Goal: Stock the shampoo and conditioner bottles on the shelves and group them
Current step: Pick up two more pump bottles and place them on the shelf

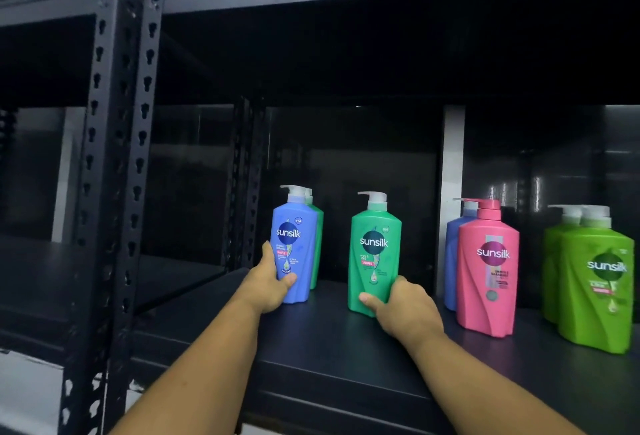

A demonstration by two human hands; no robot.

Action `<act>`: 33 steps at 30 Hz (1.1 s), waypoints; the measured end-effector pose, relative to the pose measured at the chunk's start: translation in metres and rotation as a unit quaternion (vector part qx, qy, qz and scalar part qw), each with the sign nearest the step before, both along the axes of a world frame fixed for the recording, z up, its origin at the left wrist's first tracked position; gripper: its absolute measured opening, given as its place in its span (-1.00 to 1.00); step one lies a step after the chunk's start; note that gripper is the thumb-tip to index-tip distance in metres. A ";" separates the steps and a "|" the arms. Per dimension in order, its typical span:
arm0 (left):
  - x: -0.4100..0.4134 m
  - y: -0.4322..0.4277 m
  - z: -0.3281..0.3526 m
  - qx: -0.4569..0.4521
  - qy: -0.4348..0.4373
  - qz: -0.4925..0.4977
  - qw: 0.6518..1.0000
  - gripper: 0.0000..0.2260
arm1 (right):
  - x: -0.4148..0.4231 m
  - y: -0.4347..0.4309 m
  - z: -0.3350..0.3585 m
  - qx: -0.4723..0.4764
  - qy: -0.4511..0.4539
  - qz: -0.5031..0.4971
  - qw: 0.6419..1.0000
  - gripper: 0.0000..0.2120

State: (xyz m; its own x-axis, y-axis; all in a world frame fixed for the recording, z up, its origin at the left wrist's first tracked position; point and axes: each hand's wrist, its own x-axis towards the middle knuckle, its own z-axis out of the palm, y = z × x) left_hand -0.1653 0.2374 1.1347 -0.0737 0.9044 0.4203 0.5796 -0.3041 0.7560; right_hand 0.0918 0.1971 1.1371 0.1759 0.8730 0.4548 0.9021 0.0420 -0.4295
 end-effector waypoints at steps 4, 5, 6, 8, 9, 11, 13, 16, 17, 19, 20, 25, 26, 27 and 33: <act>0.002 0.000 0.000 -0.030 0.048 0.069 0.996 -0.30 | -0.002 -0.012 0.001 0.013 -0.111 -0.046 0.993 -0.37; 0.003 -0.003 0.001 -0.027 0.071 0.094 0.993 -0.36 | -0.003 -0.015 0.002 0.018 -0.143 -0.050 0.988 -0.38; 0.005 -0.007 0.002 -0.022 0.091 0.119 0.989 -0.46 | -0.004 -0.019 0.003 0.025 -0.176 -0.053 0.983 -0.41; 0.010 -0.021 0.007 -0.025 0.115 0.154 0.981 -0.64 | -0.008 -0.027 0.006 0.041 -0.225 -0.051 0.972 -0.51; 0.012 -0.029 0.008 -0.032 0.129 0.164 0.977 -0.68 | -0.010 -0.031 0.006 0.045 -0.244 -0.047 0.968 -0.57; 0.015 -0.042 0.009 -0.050 0.162 0.172 0.970 -0.73 | -0.014 -0.036 0.007 0.046 -0.271 -0.029 0.961 -0.65; 0.018 -0.053 0.007 -0.058 0.172 0.147 0.972 -0.71 | -0.014 -0.040 0.008 0.028 -0.266 -0.003 0.964 -0.69; 0.017 -0.070 0.003 -0.075 0.189 0.068 0.977 -0.47 | -0.007 -0.047 0.008 -0.011 -0.232 0.052 0.971 -0.69; 0.017 -0.078 0.004 -0.074 0.197 0.043 0.977 -0.36 | -0.004 -0.051 0.008 -0.021 -0.226 0.070 0.971 -0.69; 0.019 -0.097 0.005 -0.054 0.220 0.002 0.974 -0.33 | 0.002 -0.063 0.005 -0.033 -0.198 0.102 0.974 -0.65; 0.021 -0.107 0.006 -0.043 0.225 -0.015 0.973 -0.35 | 0.005 -0.071 0.004 -0.038 -0.176 0.119 0.976 -0.62; 0.038 -0.169 -0.004 0.036 0.288 -0.038 0.956 -0.45 | 0.022 -0.133 -0.005 -0.019 -0.102 0.205 0.973 -0.50; 0.043 -0.182 -0.013 0.069 0.316 -0.031 0.946 -0.45 | 0.024 -0.149 -0.010 -0.002 -0.083 0.220 0.972 -0.51; 0.047 -0.195 -0.024 0.104 0.332 -0.031 0.937 -0.45 | 0.026 -0.164 -0.017 0.016 -0.070 0.232 0.970 -0.53; 0.066 -0.264 -0.105 0.182 0.205 -0.118 0.955 -0.52 | 0.032 -0.247 -0.087 0.085 -0.073 0.289 0.951 -0.50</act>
